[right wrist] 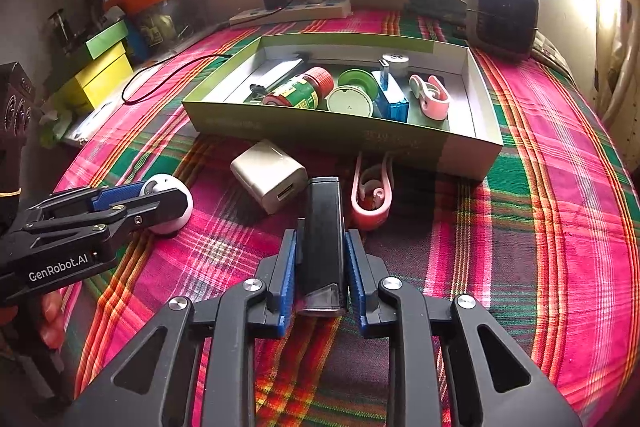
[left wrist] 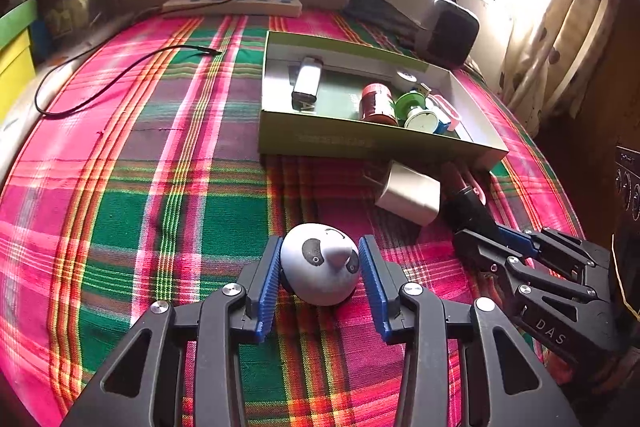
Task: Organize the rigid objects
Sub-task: 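Lift the mouse in the left gripper and the stapler in the right gripper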
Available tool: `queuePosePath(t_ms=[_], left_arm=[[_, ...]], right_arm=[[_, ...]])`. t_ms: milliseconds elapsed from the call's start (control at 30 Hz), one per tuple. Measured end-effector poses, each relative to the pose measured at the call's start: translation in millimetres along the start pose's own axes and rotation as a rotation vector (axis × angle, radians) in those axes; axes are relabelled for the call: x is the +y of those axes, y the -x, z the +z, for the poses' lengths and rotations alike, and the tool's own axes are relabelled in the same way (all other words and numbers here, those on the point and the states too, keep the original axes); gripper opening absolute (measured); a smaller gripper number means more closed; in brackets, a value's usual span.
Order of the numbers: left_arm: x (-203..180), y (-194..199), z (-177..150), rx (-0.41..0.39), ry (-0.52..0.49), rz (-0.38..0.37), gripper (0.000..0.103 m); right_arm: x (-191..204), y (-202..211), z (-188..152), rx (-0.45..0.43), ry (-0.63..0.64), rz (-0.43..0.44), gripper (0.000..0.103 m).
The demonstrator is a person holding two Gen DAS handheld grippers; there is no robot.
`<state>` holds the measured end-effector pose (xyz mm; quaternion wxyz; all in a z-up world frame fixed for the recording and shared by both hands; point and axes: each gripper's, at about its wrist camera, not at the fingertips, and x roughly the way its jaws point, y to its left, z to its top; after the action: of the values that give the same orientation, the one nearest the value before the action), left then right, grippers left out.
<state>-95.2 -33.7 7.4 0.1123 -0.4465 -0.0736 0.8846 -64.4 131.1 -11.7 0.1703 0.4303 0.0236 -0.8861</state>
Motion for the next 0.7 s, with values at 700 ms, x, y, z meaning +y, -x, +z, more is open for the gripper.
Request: queuePosePath(t_ms=[700], left_arm=[[5.4, 4.1, 2.4, -0.018, 0.026, -0.015, 0.031]], right_arm=[[-0.6, 4.2, -0.6, -0.008, -0.004, 0.003, 0.024]])
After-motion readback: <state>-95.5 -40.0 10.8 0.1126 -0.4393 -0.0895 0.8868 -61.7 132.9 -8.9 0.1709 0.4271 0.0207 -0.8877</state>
